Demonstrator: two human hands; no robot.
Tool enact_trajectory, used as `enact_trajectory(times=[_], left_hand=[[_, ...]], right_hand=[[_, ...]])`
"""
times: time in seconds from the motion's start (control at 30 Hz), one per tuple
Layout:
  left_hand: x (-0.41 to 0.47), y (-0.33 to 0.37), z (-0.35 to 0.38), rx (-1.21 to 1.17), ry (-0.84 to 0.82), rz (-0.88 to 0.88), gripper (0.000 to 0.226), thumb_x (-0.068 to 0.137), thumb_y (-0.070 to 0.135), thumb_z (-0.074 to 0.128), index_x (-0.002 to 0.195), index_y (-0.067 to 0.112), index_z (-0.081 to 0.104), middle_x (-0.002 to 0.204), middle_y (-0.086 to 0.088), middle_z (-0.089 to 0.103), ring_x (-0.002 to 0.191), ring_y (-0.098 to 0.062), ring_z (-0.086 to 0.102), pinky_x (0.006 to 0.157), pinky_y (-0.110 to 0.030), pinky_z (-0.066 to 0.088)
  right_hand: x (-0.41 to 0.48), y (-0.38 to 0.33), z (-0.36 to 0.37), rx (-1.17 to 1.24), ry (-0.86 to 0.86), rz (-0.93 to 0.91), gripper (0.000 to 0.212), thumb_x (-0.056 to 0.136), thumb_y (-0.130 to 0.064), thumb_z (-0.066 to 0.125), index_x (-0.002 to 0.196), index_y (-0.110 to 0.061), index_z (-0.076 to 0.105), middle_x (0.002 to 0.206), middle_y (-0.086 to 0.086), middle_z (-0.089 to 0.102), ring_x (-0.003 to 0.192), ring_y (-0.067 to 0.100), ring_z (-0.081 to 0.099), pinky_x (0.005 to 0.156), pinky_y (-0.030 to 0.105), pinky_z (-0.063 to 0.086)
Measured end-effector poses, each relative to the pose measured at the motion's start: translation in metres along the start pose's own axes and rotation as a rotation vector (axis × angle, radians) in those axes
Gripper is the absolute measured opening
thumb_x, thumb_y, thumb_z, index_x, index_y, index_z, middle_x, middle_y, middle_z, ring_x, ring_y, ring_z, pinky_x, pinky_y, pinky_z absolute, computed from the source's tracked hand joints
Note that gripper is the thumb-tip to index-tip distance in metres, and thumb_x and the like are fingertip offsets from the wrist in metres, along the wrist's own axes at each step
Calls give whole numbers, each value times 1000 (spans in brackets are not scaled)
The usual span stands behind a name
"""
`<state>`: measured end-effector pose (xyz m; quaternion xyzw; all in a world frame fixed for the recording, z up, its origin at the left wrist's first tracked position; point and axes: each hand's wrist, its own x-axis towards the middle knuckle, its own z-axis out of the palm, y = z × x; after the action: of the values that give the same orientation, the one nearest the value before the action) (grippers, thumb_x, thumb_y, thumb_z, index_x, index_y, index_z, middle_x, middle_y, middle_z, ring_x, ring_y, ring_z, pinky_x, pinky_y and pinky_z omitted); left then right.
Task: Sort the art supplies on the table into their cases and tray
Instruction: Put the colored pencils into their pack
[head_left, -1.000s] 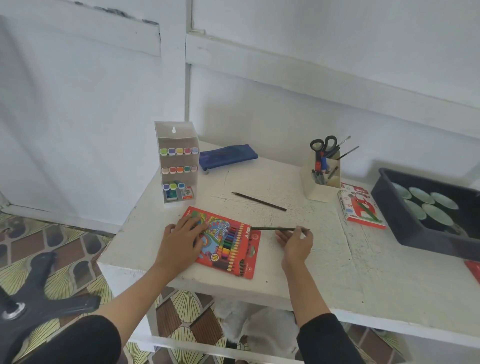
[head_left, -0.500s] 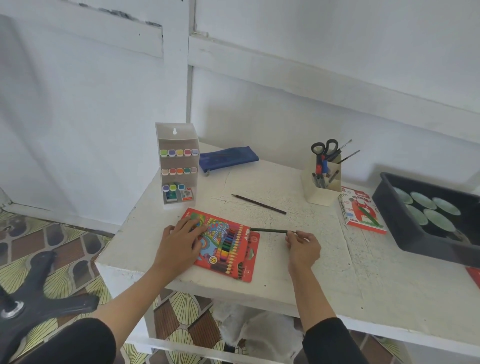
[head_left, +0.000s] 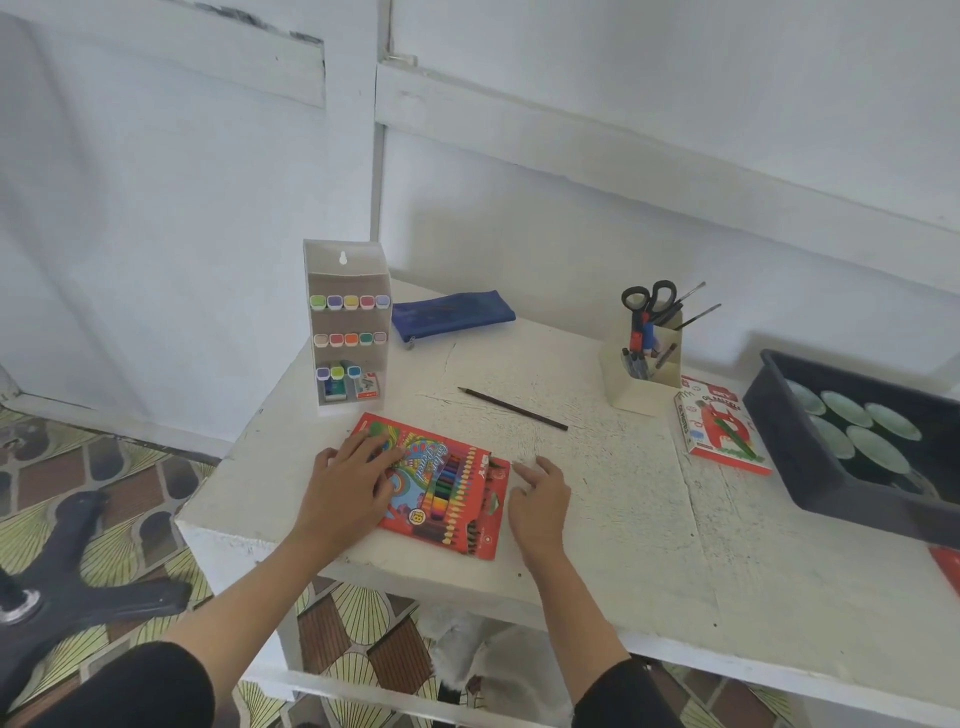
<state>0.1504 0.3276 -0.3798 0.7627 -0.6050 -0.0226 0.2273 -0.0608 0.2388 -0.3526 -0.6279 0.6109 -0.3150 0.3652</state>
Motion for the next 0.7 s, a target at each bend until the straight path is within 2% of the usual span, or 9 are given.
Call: enact_trajectory(times=[0.07,0.1,0.17,0.27,0.37,0.43,0.5,0.6,0.7], left_hand=[[0,0,0,1,0,-1,52,85,41,32,119,20,65,126,-4,62,122,-26,53,95,-53,42],[0,1,0,-4,1,-2,52,85,41,32,119,20,65,127,-4,61,123,-27,53,96,-53,42],[0,1,0,-6,7,0,53,85,42,31,120,20,65,128,-4,61,123,-27,52,96,-53,41],[-1,0,0,-5,13,8,52,86,42,31,120,20,65,128,-3,61,124,-26,52,96,-53,41],[0,0,1,-7,11,1,48,87,40,36,119,20,65,128,-4,61,123,-27,53,96,-52,42],[0,0,1,7,21,11,48,86,40,36,117,21,66,125,-3,63,120,-27,55,93,-51,44],[0,1,-1,12,20,23,48,85,39,35,116,21,67,124,-3,64,119,-27,56,90,-51,46],[1,0,-2,-4,13,25,48,85,40,35,117,22,66,125,-3,63,121,-26,54,92,-52,44],[2,-1,-1,8,37,31,45,84,39,38,114,24,66,123,-1,63,122,-19,46,89,-52,45]], right_hand=[[-2,-5,9,27,-45,-22,48,86,13,41,104,-30,54,136,8,47,126,24,26,97,36,44],[-2,-9,12,24,-52,-17,50,86,14,39,100,-32,52,138,9,44,126,25,24,96,43,46],[-1,-12,15,23,-47,8,48,87,13,37,112,-24,53,141,12,38,127,23,21,96,47,45],[1,-12,16,2,-62,-7,44,89,10,38,129,-4,47,137,14,43,126,20,21,98,42,42],[9,-12,16,-43,-33,-51,46,90,5,43,135,-3,40,120,7,61,112,10,20,86,26,40],[19,-22,12,-47,-4,-70,46,87,7,45,132,-4,46,125,4,57,111,10,21,83,21,38],[34,-36,6,-87,16,-114,42,86,7,47,125,-6,56,132,4,49,118,16,25,74,12,26],[62,-55,-1,-244,-4,-194,37,87,2,48,119,-10,62,132,10,46,123,27,28,69,13,17],[88,-59,2,-404,-66,-208,44,88,0,45,128,-13,56,133,11,45,124,29,29,78,19,22]])
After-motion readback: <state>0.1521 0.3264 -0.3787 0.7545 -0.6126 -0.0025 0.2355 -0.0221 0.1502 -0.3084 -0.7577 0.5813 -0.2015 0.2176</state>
